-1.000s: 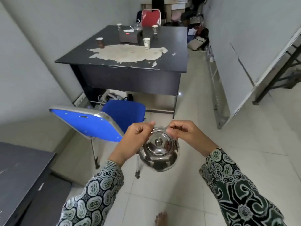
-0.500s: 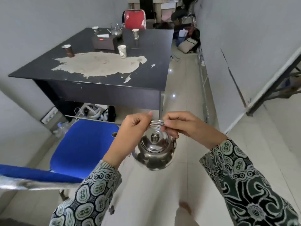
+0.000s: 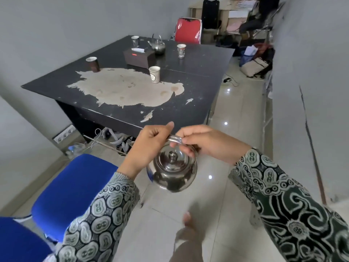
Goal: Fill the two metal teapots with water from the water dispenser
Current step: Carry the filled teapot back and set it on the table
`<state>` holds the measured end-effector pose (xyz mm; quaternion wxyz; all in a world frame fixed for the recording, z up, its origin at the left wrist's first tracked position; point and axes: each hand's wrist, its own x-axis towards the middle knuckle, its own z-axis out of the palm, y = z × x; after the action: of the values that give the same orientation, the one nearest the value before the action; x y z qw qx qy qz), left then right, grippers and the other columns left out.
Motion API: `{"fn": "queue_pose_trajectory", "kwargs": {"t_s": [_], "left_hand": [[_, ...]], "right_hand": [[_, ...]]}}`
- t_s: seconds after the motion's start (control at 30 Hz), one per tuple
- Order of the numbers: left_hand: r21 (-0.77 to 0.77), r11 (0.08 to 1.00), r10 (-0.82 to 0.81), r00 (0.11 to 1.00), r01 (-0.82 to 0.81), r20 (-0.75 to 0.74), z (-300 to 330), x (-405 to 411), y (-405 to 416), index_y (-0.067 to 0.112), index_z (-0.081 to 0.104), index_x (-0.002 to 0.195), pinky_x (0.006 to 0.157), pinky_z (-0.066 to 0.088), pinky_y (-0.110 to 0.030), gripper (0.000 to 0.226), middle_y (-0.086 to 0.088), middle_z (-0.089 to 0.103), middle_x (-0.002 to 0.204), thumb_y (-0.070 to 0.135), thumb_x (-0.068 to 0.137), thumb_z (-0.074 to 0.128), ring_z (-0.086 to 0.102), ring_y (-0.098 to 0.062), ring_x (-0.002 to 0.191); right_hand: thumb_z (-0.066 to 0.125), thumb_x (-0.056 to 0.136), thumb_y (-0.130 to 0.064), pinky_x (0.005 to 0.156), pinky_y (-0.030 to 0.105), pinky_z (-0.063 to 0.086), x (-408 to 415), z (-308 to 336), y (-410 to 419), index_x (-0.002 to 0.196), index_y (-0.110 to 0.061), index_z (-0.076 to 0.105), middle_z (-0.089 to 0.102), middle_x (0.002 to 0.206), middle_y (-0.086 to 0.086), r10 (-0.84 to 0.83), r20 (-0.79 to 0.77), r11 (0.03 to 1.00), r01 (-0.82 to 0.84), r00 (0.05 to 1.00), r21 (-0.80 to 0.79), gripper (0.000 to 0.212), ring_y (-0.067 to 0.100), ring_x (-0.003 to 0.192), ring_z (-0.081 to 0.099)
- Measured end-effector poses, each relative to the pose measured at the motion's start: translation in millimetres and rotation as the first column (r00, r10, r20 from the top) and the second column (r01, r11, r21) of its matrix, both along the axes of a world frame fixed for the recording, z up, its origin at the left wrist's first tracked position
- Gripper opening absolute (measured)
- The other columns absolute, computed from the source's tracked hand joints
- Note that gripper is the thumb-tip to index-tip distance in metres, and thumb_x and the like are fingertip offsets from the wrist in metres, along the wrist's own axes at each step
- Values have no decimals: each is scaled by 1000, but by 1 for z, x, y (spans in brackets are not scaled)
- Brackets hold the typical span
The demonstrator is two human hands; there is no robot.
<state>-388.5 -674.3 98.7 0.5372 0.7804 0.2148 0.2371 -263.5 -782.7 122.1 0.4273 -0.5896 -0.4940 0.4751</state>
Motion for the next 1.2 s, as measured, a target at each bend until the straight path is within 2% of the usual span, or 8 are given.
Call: {"fn": "queue_pose_trajectory", "kwargs": {"t_s": [0.13, 0.23, 0.37, 0.53, 0.67, 0.87, 1.03, 1.2], "left_hand": [[33, 999, 25, 1000, -26, 19, 9, 54, 50, 21, 39, 42, 51, 28, -21, 55, 4, 28, 44, 29, 96, 44, 24, -7, 43], [67, 997, 25, 1000, -26, 16, 18, 92, 91, 6, 51, 52, 53, 32, -25, 52, -21, 39, 52, 32, 96, 43, 33, -15, 50], [137, 988, 73, 997, -74, 13, 26, 135, 139, 14, 55, 64, 57, 35, -15, 38, 10, 49, 57, 32, 94, 41, 42, -4, 54], [158, 960, 232, 973, -232, 18, 14, 173, 190, 25, 58, 104, 81, 43, -13, 16, 12, 61, 100, 30, 93, 47, 57, 3, 91], [184, 909, 379, 925, -374, 7, -3, 190, 209, 35, 48, 120, 99, 41, -28, 31, 11, 51, 120, 35, 89, 49, 48, -1, 116], [271, 814, 545, 837, -514, -50, -17, 239, 228, 37, 40, 127, 98, 25, -2, 41, 20, 43, 128, 45, 87, 47, 36, 6, 123], [389, 688, 688, 721, -613, -81, -27, 300, 252, 42, 30, 131, 109, 27, -20, 57, 24, 34, 137, 60, 79, 44, 24, 7, 130], [539, 505, 845, 513, -674, -151, -27, 353, 286, 33, 17, 142, 115, 5, -26, 83, 22, 7, 148, 72, 71, 34, 1, 3, 138]], "right_hand": [[35, 91, 3, 53, 13, 39, 63, 11, 52, 101, 7, 59, 48, 61, 2, 62, -44, 998, -62, 997, 0, 26, 5, 51, 46], [35, 92, 3, 57, 15, 41, 109, 22, 95, 100, 5, 59, 50, 65, 3, 136, -100, 990, -138, 986, -8, 26, 8, 55, 48], [36, 92, 2, 61, 16, 45, 163, 31, 155, 104, 6, 58, 55, 70, 4, 194, -97, 979, -199, 976, -38, 26, 10, 62, 51], [35, 92, 5, 60, 16, 45, 217, 29, 223, 97, 0, 60, 59, 75, 5, 216, -106, 975, -221, 971, -33, 26, 6, 63, 56], [34, 92, 6, 59, 17, 46, 251, 23, 270, 102, 4, 58, 61, 79, 9, 228, -179, 971, -237, 957, -35, 27, 11, 67, 56], [39, 92, 2, 72, 20, 53, 308, 26, 347, 113, 3, 57, 69, 98, 8, 379, -209, 918, -394, 901, -35, 28, 12, 84, 64], [41, 92, 1, 83, 29, 54, 345, 35, 413, 117, -1, 56, 66, 115, 11, 545, -207, 825, -563, 812, -36, 29, 15, 98, 65], [38, 91, 7, 79, 31, 56, 371, 54, 477, 122, 7, 48, 64, 114, 14, 612, -304, 758, -651, 730, -40, 32, 18, 96, 65]]}}
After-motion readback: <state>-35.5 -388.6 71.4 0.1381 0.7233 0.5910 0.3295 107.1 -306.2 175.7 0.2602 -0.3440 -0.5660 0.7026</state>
